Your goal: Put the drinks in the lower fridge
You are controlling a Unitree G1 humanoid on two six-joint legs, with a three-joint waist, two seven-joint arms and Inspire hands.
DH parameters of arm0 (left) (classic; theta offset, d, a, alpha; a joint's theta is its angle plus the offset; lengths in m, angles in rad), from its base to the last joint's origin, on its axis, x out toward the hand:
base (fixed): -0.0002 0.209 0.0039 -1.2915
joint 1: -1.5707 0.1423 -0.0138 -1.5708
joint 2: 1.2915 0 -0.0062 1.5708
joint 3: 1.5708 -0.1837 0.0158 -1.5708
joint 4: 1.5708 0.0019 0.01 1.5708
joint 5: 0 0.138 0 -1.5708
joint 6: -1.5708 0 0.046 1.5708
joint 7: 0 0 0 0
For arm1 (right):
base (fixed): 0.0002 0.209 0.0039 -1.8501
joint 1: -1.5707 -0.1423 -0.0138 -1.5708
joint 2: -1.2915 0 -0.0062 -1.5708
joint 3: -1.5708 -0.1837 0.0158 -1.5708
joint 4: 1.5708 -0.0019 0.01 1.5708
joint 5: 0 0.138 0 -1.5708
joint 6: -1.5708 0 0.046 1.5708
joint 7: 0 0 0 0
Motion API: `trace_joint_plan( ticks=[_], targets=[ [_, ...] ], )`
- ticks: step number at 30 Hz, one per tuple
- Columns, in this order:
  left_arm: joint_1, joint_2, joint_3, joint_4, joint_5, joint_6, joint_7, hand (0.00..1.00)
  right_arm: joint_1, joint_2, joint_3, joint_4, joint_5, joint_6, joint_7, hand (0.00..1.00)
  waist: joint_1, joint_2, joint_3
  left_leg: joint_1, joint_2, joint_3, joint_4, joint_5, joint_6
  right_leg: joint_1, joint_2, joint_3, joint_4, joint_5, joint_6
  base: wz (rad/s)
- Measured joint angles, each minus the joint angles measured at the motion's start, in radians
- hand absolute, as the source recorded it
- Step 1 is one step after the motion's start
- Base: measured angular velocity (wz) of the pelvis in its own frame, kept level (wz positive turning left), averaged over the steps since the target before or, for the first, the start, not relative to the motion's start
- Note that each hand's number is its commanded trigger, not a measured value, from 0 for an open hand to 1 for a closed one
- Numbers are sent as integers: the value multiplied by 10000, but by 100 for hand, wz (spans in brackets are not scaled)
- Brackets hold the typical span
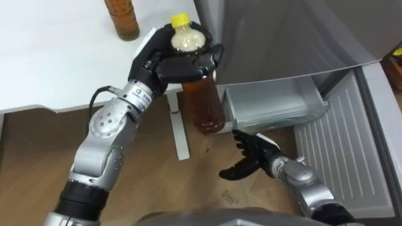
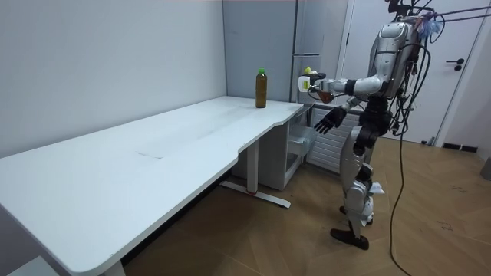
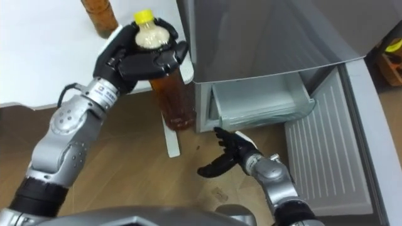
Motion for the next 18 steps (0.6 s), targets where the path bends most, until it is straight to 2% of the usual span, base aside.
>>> trace_joint_plan(
  ticks=[2,6,12,16,18],
  targets=[
    [6,6,-5,1,0,-3,-17,100,1,-3,88,-557,2,2,368,0,20,-66,36,-61,-8,-9,12,1,1,-14,-11,-1,6,-4,-7,0],
    [28,0,-89,0,7,-3,-253,100,17,-62,126,-1749,190,5,978,0,178,-191,7,-136,-18,4,94,0,1,-89,-13,11,2,-4,-9,-2],
    [178,96,-157,-1,42,-57,-392,100,395,-230,144,-2968,616,6,1906,0,258,-223,-11,-274,-24,-144,199,-1,-1,-138,-5,-69,30,4,-20,6],
    [179,176,-188,3,140,-82,-386,100,505,-354,179,-3089,1327,6,2256,0,304,-218,-7,-285,-24,-174,190,-1,-1,-130,-6,-83,34,4,-20,3],
    [197,282,-290,115,147,-256,-390,100,496,-454,199,-3138,1650,5,2438,0,357,-221,-4,-239,-24,-157,159,1,-3,-104,-6,-74,35,4,-20,0]
  ],
)
